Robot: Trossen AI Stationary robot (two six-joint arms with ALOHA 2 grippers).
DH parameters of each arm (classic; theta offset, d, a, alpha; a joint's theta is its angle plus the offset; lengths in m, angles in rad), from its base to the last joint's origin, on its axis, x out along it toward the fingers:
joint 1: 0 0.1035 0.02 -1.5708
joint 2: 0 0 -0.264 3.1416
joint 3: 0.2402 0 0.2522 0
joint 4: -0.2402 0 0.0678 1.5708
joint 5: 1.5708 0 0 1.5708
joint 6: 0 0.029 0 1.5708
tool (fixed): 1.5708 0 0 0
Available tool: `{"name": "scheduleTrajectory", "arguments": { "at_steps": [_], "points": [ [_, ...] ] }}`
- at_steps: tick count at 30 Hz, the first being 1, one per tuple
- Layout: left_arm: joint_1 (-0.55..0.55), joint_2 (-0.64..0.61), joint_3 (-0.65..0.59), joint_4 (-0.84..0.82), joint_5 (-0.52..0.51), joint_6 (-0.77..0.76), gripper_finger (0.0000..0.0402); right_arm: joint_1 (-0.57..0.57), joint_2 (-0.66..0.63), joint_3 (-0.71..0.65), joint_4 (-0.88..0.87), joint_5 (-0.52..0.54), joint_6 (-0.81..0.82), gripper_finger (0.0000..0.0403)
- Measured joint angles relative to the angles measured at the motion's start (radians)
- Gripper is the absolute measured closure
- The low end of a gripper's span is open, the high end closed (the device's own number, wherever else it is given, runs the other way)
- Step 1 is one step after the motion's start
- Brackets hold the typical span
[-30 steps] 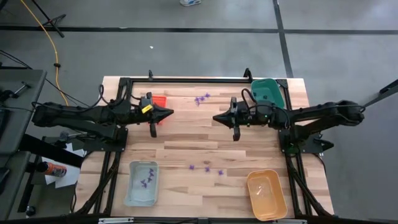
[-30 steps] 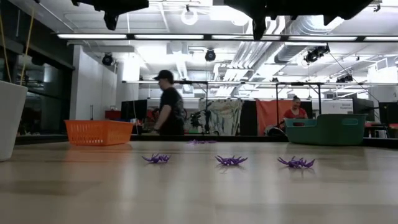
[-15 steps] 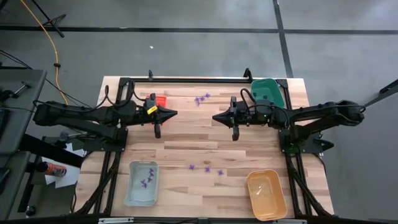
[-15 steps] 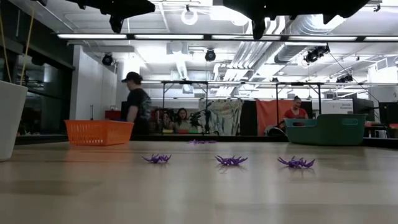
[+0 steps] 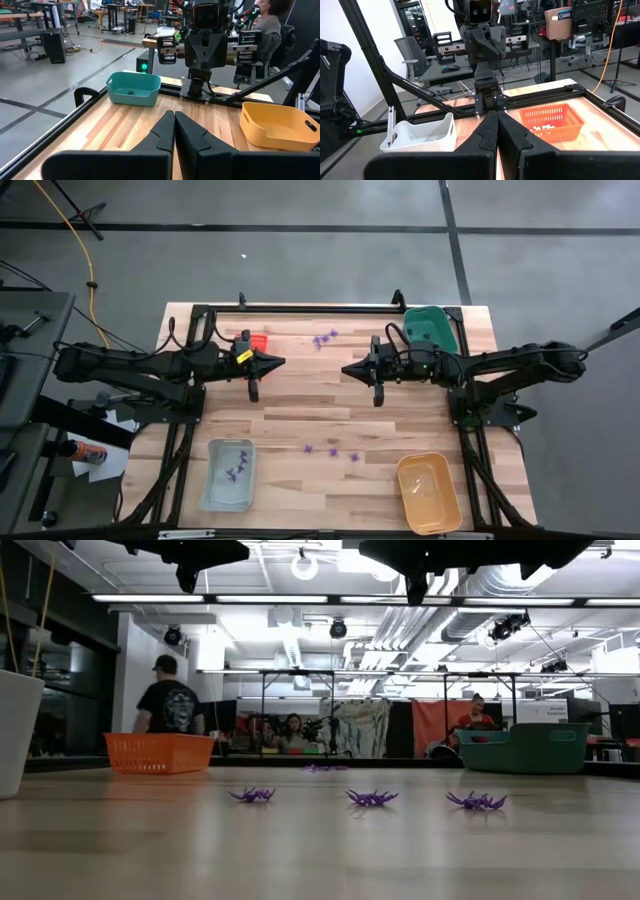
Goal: Sort Halloween decoration
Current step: Put the violet hat toy into the gray bin
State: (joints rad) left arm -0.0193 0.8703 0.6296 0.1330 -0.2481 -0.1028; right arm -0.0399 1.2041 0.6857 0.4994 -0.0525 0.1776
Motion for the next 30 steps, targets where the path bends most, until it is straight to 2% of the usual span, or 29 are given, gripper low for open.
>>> {"name": "scheduleTrajectory", "arguments": {
  "at_steps": [7, 12, 16, 19, 23, 27, 30],
  "points": [
    [0.000, 0.011, 0.000, 0.000, 0.000, -0.001, 0.0402, 0.000, 0.000, 0.000, -0.003, 0.000, 0.000, 0.0402],
    [0.010, 0.095, 0.028, -0.054, 0.006, -0.100, 0.0401, 0.000, 0.000, 0.000, -0.003, 0.002, -0.003, 0.0402],
    [0.080, 0.267, 0.153, -0.272, 0.048, -0.142, 0.0401, 0.000, 0.000, 0.000, -0.003, 0.058, -0.003, 0.0402],
    [0.166, 0.417, 0.264, -0.374, 0.111, -0.077, 0.0401, 0.000, 0.000, 0.000, -0.002, 0.108, -0.003, 0.0402],
    [0.303, 0.623, 0.379, -0.400, 0.136, -0.046, 0.0402, 0.000, 0.000, 0.000, -0.002, 0.140, -0.003, 0.0402],
    [0.414, 0.803, 0.490, -0.399, 0.173, -0.155, 0.0394, 0.000, 0.000, 0.000, 0.000, 0.158, 0.005, 0.0402],
    [0.466, 0.901, 0.548, -0.405, 0.224, -0.260, 0.0373, 0.000, 0.000, 0.000, 0.009, 0.158, 0.005, 0.0402]
  ]
}}
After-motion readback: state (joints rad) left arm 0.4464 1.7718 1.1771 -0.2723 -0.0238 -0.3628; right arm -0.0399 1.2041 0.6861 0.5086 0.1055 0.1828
